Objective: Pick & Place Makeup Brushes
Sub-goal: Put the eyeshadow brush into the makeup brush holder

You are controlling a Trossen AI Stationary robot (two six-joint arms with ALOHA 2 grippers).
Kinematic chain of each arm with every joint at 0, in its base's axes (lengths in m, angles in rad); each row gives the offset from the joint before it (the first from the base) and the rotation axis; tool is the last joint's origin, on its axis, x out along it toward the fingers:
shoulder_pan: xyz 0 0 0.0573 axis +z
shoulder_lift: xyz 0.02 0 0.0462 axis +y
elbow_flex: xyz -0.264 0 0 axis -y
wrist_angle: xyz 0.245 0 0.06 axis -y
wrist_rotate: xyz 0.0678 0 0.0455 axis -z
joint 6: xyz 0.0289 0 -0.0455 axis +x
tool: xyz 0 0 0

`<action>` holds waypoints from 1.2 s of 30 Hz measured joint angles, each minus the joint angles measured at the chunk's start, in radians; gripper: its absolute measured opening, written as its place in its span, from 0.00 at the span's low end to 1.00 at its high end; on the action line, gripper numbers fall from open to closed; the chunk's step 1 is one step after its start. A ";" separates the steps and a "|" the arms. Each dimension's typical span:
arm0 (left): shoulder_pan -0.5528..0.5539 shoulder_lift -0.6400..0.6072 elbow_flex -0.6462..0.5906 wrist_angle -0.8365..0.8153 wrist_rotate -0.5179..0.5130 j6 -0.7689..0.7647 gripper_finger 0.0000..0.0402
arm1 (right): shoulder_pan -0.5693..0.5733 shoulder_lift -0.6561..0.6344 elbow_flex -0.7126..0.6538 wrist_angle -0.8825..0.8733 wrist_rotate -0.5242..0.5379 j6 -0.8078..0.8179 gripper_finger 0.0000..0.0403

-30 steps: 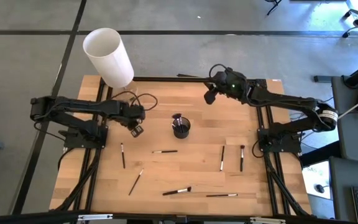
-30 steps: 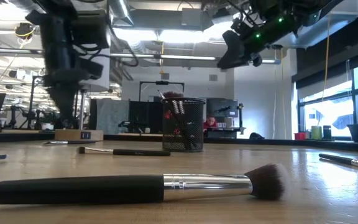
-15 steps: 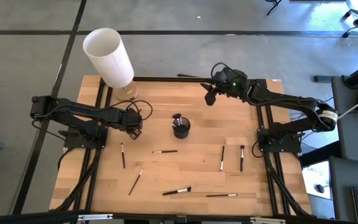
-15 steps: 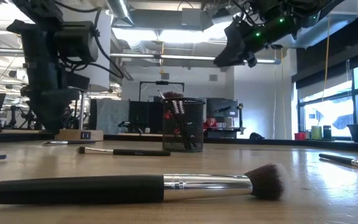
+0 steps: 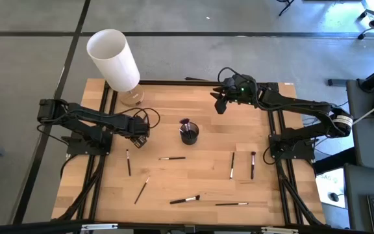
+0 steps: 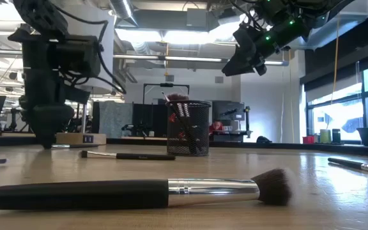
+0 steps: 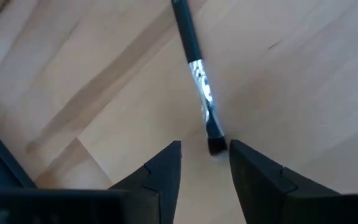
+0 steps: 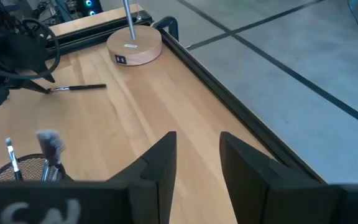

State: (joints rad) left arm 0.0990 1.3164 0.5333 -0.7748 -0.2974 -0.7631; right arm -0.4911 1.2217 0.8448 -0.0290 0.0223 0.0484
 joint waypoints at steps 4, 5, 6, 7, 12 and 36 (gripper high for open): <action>0.002 0.030 -0.004 0.004 0.002 0.003 0.28 | 0.007 0.000 0.000 0.002 0.000 0.004 0.30; 0.002 0.032 -0.004 0.005 0.004 0.008 0.25 | 0.008 0.000 0.000 0.005 0.000 0.004 0.30; 0.002 0.032 -0.005 0.006 0.007 0.010 0.23 | 0.010 0.000 0.000 0.009 0.001 0.004 0.30; 0.002 0.033 -0.005 0.009 0.009 0.016 0.19 | 0.010 0.000 0.000 0.013 0.001 0.003 0.30; 0.001 0.032 -0.005 0.022 0.012 0.067 0.02 | 0.011 0.000 0.000 0.031 0.001 0.000 0.30; -0.237 0.035 0.281 0.204 -0.887 1.637 0.01 | 0.013 0.000 0.000 0.000 0.000 0.000 0.30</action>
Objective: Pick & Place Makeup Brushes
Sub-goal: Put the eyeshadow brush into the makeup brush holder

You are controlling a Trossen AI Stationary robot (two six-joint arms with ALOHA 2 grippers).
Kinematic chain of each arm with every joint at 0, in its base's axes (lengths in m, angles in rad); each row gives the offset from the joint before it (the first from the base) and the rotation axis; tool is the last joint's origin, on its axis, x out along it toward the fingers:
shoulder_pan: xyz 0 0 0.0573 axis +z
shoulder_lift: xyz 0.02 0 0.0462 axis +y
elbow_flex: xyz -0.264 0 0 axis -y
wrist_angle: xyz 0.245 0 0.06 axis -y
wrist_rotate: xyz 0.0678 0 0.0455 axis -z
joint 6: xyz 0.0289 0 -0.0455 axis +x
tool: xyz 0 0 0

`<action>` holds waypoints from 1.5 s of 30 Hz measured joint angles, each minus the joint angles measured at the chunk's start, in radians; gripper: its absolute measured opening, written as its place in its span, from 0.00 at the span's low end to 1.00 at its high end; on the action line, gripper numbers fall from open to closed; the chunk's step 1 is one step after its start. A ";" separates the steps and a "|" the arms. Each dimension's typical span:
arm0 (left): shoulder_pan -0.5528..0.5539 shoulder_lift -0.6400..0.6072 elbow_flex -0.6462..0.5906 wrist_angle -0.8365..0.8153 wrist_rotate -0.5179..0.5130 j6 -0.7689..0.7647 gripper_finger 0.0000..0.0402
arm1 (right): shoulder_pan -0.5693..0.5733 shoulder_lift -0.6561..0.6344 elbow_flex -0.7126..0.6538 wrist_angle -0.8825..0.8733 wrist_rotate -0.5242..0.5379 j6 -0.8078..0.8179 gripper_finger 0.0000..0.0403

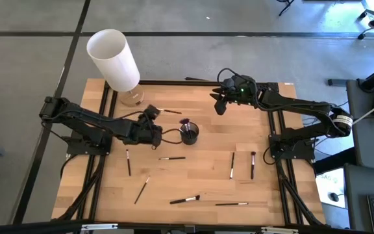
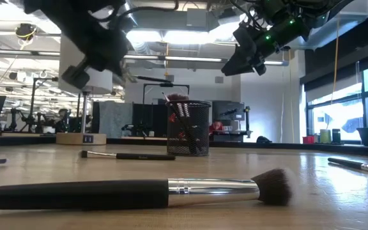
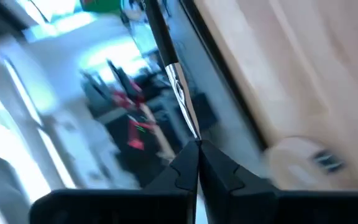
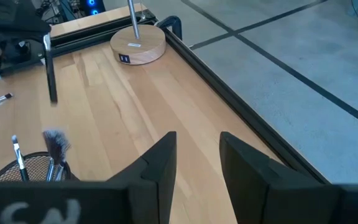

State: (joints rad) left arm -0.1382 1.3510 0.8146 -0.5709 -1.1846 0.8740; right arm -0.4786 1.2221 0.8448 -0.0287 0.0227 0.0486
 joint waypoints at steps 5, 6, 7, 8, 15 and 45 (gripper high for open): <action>0.020 0.000 0.000 0.218 0.072 0.446 0.01 | 0.000 0.000 0.000 0.001 0.000 -0.004 0.30; 0.026 0.000 0.000 0.268 0.087 0.512 0.01 | 0.000 0.000 0.000 0.001 0.000 -0.004 0.30; 0.031 0.000 0.000 0.321 0.100 0.572 0.01 | 0.000 0.000 0.000 0.001 0.000 -0.005 0.30; 0.034 0.000 0.000 0.373 0.113 0.624 0.01 | 0.000 0.000 0.000 0.001 0.000 -0.008 0.30; 0.040 0.000 0.000 0.534 0.251 0.921 0.01 | 0.000 0.000 0.000 0.001 0.001 -0.027 0.30; 0.089 0.010 0.002 0.565 0.200 0.071 0.09 | 0.000 0.000 0.000 -0.045 0.003 -0.033 0.30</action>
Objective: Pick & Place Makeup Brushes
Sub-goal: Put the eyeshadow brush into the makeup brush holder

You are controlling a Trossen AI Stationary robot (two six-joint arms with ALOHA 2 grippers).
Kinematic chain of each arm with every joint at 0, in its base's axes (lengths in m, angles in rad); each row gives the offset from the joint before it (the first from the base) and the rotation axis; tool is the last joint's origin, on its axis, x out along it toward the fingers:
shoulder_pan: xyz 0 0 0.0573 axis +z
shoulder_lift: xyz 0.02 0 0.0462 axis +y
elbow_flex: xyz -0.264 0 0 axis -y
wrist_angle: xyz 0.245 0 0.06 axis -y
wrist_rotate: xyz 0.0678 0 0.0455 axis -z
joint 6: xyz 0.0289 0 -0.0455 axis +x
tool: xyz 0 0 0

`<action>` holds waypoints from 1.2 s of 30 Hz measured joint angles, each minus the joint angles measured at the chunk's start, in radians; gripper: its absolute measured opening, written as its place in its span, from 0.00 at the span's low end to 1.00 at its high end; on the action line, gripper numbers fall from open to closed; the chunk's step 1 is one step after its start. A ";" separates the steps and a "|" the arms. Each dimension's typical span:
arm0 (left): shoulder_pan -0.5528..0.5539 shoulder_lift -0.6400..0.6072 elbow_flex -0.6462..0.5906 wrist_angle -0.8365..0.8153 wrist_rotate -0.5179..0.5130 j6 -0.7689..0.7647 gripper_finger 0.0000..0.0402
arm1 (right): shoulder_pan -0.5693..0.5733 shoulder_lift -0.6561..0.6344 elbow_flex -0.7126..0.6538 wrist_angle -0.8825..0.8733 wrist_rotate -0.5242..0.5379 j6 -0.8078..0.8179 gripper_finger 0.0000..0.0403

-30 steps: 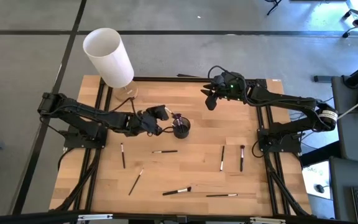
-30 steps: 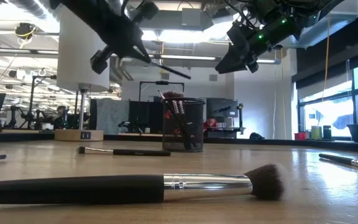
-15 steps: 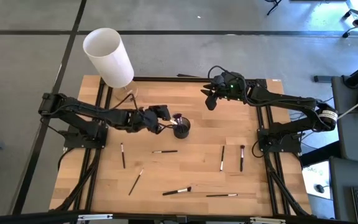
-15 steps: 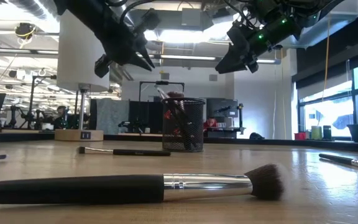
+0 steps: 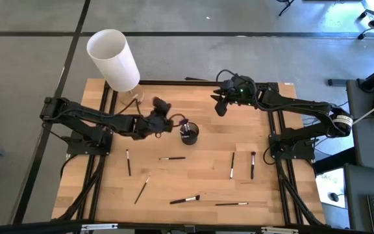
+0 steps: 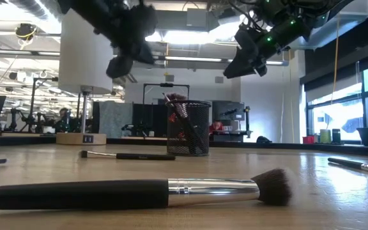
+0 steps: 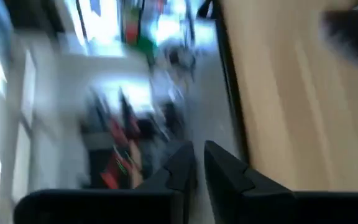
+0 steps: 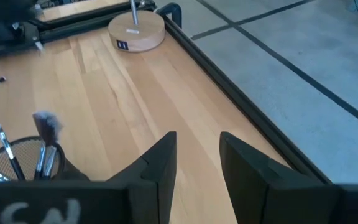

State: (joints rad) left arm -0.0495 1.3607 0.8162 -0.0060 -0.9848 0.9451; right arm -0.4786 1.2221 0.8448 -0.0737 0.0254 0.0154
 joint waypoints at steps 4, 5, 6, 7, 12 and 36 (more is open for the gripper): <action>0.002 -0.027 0.002 -0.350 0.014 -0.460 0.09 | 0.000 0.000 0.000 -0.023 0.000 0.000 0.30; 0.002 -0.034 0.011 -0.470 0.091 -0.577 0.08 | 0.000 0.000 0.000 -0.025 0.000 0.000 0.30; 0.004 -0.039 0.024 -0.585 0.204 -0.699 0.08 | 0.000 0.000 0.000 -0.026 0.000 0.000 0.30; 0.012 -0.042 0.039 -0.681 0.330 -0.814 0.08 | 0.000 0.000 0.000 -0.027 0.000 0.000 0.30; 0.044 -0.043 0.088 -0.962 0.820 -1.329 0.07 | 0.000 0.000 0.000 0.002 0.000 0.004 0.30; -0.100 -0.041 -0.190 -1.014 1.025 -2.209 0.51 | -0.003 0.000 0.000 -0.014 -0.027 0.004 0.30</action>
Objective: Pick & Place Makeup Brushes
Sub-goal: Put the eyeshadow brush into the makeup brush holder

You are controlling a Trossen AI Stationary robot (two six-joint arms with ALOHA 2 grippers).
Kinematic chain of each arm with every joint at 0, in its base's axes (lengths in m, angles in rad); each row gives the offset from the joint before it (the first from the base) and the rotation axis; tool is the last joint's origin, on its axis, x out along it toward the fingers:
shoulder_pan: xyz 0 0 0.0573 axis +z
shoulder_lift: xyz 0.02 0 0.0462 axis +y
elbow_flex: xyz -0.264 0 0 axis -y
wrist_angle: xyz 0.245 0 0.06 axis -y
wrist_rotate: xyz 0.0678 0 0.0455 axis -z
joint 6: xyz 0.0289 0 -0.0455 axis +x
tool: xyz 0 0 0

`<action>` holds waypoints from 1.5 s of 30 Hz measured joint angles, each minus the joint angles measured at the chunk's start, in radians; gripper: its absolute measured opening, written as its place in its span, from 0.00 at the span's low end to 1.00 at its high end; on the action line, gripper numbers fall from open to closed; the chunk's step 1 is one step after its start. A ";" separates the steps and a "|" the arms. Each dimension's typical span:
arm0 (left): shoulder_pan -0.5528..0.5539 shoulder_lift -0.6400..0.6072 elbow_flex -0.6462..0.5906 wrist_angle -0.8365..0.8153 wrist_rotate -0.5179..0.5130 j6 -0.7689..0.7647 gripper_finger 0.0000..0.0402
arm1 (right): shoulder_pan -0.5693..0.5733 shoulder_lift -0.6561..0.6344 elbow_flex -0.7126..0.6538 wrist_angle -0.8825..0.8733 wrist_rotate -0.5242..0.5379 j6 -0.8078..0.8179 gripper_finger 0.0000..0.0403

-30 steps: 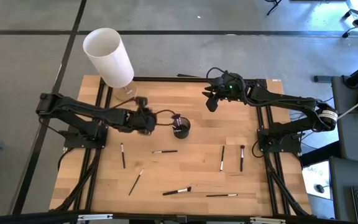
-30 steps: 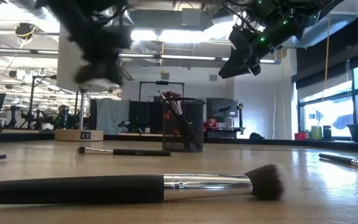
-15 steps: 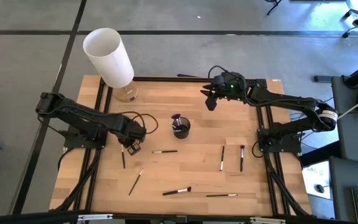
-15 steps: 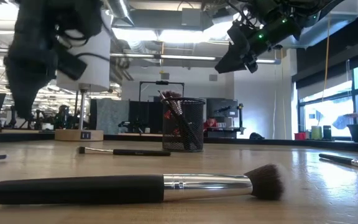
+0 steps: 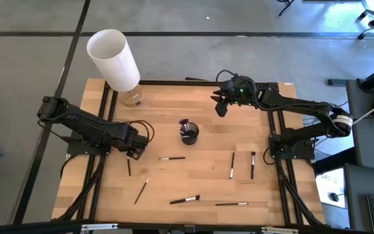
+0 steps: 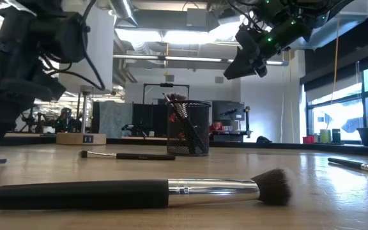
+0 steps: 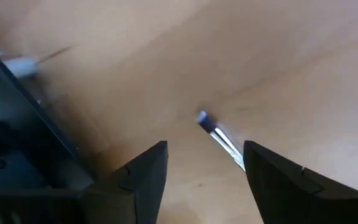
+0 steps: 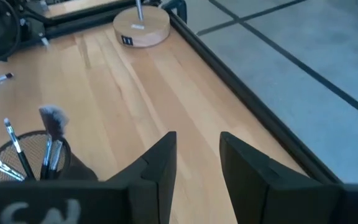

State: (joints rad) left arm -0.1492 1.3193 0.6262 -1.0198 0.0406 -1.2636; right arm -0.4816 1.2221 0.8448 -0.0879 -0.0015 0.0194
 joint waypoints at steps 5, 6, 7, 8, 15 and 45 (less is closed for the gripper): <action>0.009 0.000 -0.048 0.034 -0.006 -0.051 0.51 | 0.000 0.000 0.000 -0.044 -0.002 0.030 0.30; 0.007 0.000 -0.057 0.037 -0.003 -0.066 0.50 | 0.000 0.000 0.000 -0.049 -0.002 0.033 0.30; 0.004 0.000 -0.067 0.049 0.001 -0.075 0.49 | 0.000 0.000 0.000 -0.054 -0.002 0.034 0.30; 0.000 0.000 -0.077 0.063 0.005 -0.080 0.47 | 0.000 0.000 0.000 -0.056 -0.002 0.038 0.30; -0.006 -0.002 -0.090 0.111 0.005 -0.034 0.34 | 0.001 0.000 0.000 -0.056 -0.002 0.064 0.30; -0.094 0.094 0.037 0.664 -0.204 1.156 0.15 | 0.029 0.000 0.000 -0.052 -0.027 0.071 0.30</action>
State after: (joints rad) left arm -0.2436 1.4134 0.6632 -0.3558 -0.1636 -0.1076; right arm -0.4523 1.2221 0.8448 -0.1402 -0.0284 0.0902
